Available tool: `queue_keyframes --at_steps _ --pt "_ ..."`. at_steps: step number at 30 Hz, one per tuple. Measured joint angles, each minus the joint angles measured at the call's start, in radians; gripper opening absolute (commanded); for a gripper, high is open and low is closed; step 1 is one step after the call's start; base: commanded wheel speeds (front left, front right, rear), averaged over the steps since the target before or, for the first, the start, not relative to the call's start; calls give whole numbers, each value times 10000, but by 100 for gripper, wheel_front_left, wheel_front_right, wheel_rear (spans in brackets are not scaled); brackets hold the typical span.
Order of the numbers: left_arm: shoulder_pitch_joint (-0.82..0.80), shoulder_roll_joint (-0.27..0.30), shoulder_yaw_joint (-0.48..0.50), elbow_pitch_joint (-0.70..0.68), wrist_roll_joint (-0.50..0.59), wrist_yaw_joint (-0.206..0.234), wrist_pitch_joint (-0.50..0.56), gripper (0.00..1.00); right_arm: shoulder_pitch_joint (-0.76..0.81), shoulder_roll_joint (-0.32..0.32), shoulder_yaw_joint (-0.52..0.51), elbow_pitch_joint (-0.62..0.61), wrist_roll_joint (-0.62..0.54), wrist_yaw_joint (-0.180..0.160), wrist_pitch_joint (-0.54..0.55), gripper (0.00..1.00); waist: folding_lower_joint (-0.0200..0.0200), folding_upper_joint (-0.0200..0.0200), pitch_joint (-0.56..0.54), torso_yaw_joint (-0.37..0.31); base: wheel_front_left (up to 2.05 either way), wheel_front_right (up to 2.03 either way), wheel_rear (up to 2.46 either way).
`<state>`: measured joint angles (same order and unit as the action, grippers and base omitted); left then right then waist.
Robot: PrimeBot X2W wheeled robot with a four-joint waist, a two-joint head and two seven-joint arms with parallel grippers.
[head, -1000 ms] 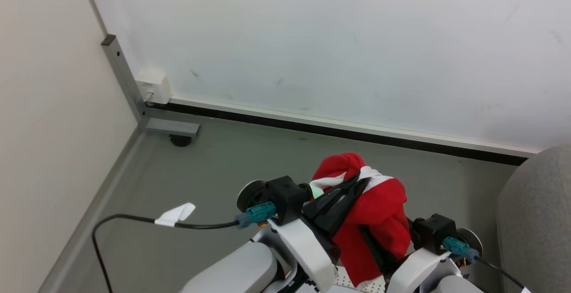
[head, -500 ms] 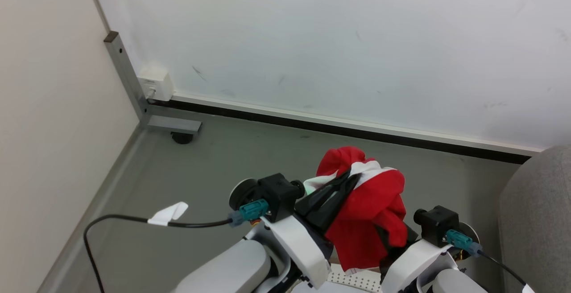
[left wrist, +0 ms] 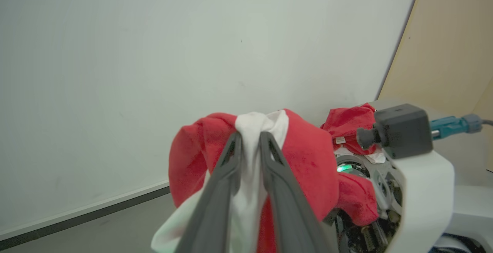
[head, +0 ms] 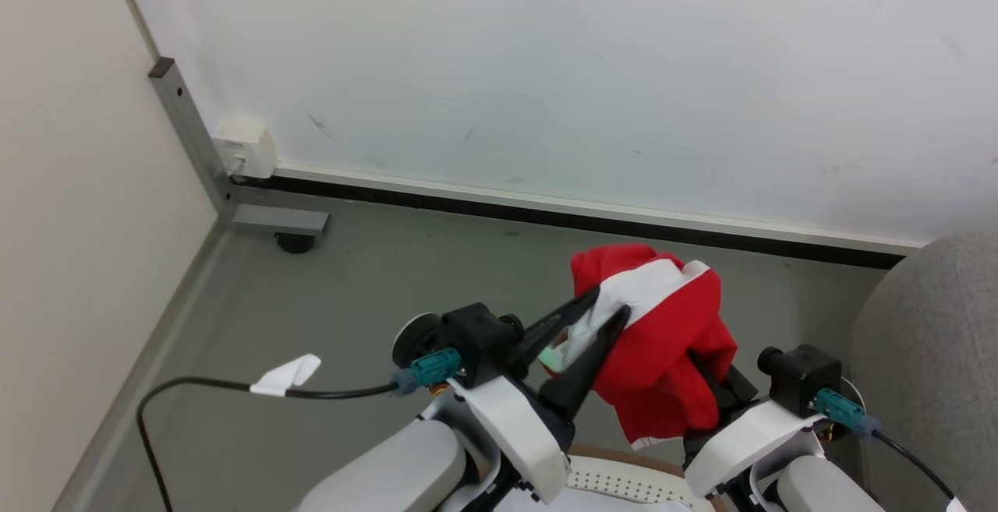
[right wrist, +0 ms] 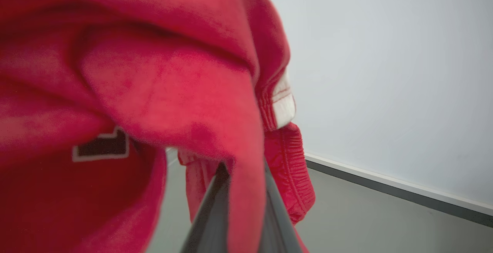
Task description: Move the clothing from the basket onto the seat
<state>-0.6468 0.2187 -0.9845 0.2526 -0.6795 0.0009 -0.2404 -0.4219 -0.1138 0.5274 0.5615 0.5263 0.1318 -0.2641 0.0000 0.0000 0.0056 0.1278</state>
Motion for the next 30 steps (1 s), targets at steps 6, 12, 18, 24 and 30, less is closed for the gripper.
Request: queue_keyframes --at_steps 6,12,18,24,30 --pt "23 136 -23 -123 -13 13 6 100 59 -12 -614 -249 -360 0 0 0 0 0 103 -385 0 0 0" --pt "142 249 -27 -211 -21 46 -2 100 165 -140 -1204 -527 -619 0 0 0 0 0 238 -1006 0 0 0" --pt "200 412 -15 -364 -17 71 -63 100 345 -222 -1858 -999 -936 0 0 0 0 0 420 -1810 0 0 0" --pt "238 589 0 -552 174 42 -125 100 574 -253 -2477 -1580 -1221 0 0 0 0 0 669 -2746 0 0 0" --pt "326 713 -13 -627 353 21 -161 100 900 -268 -2711 -2134 -1488 0 0 0 0 0 890 -3739 0 0 0"
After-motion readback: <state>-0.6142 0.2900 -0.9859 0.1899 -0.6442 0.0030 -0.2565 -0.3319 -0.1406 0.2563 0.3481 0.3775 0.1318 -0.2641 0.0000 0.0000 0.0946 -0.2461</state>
